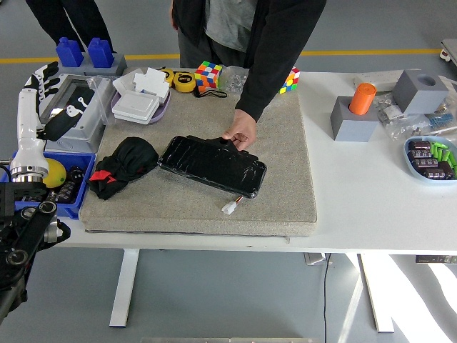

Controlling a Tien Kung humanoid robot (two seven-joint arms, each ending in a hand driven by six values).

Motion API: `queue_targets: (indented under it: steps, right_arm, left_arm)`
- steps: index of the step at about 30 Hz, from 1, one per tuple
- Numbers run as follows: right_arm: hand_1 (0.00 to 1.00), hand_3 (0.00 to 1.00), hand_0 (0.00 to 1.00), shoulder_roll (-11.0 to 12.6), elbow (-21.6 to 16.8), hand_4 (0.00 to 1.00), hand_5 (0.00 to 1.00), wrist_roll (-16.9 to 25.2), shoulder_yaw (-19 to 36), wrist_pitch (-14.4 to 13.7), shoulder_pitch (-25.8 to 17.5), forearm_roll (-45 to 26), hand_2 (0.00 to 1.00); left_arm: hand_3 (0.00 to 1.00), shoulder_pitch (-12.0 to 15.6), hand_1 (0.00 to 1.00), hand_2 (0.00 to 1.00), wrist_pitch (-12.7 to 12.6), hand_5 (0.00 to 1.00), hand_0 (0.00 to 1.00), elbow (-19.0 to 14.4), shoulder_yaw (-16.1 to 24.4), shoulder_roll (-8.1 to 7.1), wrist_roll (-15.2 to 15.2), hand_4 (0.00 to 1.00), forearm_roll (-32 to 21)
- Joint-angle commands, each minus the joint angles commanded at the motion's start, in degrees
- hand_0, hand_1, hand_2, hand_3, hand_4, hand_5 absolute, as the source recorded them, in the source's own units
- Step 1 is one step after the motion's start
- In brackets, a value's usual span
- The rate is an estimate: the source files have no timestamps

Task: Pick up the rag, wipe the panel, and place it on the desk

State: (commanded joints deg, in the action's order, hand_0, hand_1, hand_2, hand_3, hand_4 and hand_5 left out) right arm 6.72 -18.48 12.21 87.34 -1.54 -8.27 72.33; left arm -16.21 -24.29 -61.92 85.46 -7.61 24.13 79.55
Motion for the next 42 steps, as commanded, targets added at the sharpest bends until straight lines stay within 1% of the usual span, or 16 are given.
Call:
queue_targets:
  steps: [3, 4, 6, 9, 14, 21, 42]
  right_arm:
    - [0.604, 0.533, 0.594, 0.0, 0.4, 0.906, 0.355, -0.1, 0.4, 0.1, 0.2, 0.3, 0.538]
    - [0.604, 0.532, 0.593, 0.0, 0.7, 0.906, 0.356, -0.1, 0.6, 0.1, 0.3, 0.5, 0.538]
    - [0.604, 0.532, 0.593, 0.0, 0.9, 0.906, 0.356, -0.2, 0.8, 0.1, 0.3, 0.7, 0.538]
    - [0.604, 0.532, 0.593, 0.1, 1.0, 0.906, 0.356, -0.3, 0.7, 0.1, 0.4, 0.6, 0.538]
    - [0.604, 0.533, 0.592, 0.4, 1.0, 0.905, 0.355, -0.3, 0.3, 0.1, 0.6, 0.4, 0.538]
    - [0.604, 0.533, 0.592, 0.6, 1.1, 0.906, 0.356, -0.3, -0.1, 0.0, 0.8, 0.3, 0.538]
    - [0.604, 0.533, 0.592, 0.7, 1.1, 0.905, 0.361, -0.2, 0.5, -0.1, 0.5, 0.4, 0.539]
  left_arm:
    - [0.641, 1.1, 0.646, 0.676, 2.7, 0.329, 0.589, -0.6, 3.5, 0.09, 0.4, 0.955, -6.6]
    - [0.609, 1.6, 0.632, 0.66, 3.3, 0.271, 0.565, -0.9, 4.7, 0.14, 0.2, 0.904, -8.9]
    - [0.609, 2.2, 0.632, 0.66, 3.3, 0.271, 0.565, -1.3, 5.8, 0.33, -0.4, 0.904, -11.7]
    - [0.609, 3.5, 0.632, 0.66, 4.1, 0.271, 0.565, -1.9, 7.4, 0.95, -0.5, 0.904, -15.9]
    - [0.606, 4.2, 0.629, 0.66, 4.3, 0.27, 0.561, -2.1, 8.9, 0.89, -0.7, 0.897, -15.0]
    - [0.606, 4.3, 0.628, 0.66, 4.4, 0.268, 0.562, -2.3, 10.2, 0.77, -1.1, 0.892, -13.9]
    - [0.605, 5.6, 0.628, 0.661, 4.7, 0.268, 0.566, -3.7, 12.0, 1.09, -1.5, 0.887, -13.9]
